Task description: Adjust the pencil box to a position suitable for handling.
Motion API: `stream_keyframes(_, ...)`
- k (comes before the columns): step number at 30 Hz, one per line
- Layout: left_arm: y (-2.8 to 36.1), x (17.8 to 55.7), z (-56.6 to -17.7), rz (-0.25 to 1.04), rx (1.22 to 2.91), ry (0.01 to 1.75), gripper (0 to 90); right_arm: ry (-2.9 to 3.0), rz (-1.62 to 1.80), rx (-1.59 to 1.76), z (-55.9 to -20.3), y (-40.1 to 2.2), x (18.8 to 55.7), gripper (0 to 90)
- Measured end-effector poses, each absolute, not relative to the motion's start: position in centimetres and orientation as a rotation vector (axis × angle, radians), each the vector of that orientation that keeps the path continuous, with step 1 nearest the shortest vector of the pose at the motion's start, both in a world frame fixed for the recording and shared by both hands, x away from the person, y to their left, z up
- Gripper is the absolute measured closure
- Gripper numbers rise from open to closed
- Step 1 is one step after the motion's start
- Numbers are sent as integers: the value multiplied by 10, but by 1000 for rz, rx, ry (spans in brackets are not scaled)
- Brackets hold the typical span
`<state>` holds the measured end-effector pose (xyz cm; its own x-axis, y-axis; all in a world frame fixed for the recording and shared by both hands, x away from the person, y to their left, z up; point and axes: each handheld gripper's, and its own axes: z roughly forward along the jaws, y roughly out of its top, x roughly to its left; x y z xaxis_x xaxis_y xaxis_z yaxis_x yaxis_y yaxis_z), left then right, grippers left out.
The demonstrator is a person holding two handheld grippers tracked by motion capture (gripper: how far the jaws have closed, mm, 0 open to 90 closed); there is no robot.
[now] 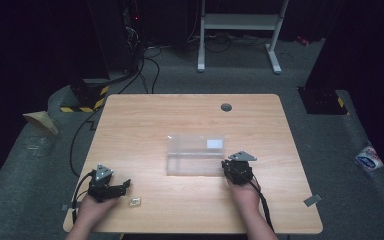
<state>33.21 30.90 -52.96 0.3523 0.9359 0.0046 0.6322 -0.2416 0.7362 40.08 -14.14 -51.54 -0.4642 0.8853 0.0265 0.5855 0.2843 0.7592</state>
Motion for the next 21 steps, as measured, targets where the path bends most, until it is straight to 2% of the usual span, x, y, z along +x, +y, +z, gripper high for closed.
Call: stream_keyframes(21, 309, 332, -530, 604, 1966, 1363, 168, 2144, 1021, 1322, -515, -142, 400, 777)
